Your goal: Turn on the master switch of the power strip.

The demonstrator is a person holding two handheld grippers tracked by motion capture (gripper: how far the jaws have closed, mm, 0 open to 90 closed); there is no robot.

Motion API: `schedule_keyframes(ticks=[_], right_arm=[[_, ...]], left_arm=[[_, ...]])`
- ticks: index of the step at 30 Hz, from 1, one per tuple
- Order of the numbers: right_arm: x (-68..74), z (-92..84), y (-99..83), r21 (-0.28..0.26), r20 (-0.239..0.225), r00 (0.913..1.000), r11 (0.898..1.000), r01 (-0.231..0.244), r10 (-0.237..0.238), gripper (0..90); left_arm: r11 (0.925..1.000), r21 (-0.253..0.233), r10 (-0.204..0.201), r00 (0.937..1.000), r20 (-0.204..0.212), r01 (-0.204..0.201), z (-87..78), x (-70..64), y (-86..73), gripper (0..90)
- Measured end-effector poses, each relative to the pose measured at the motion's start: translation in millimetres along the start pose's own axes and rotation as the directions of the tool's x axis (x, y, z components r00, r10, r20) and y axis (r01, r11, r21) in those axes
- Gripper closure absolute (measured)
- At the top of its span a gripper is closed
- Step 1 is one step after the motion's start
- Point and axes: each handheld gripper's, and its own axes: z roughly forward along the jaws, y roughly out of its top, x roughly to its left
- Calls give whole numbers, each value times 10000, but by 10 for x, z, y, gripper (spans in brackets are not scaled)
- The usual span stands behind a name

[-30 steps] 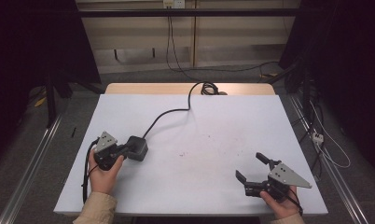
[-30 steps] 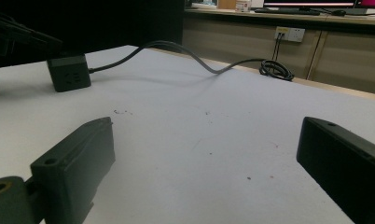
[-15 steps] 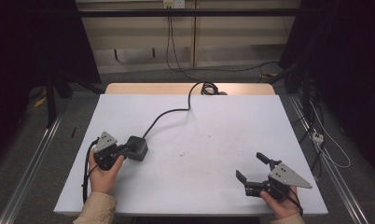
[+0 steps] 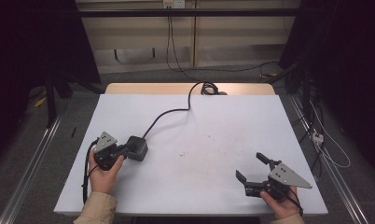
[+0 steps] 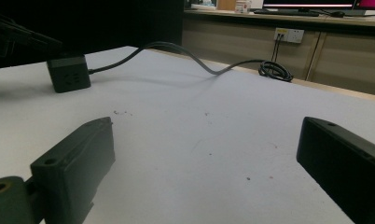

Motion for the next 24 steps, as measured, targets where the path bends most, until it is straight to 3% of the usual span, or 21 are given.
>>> schedule_keyframes(ticks=[24], right_arm=[[2, 1, 0, 9, 10, 10000, 10000, 8, -8, 35]], left_arm=[[9999, 31, 135, 9998, -110, -135, 3, -18, 0, 900]])
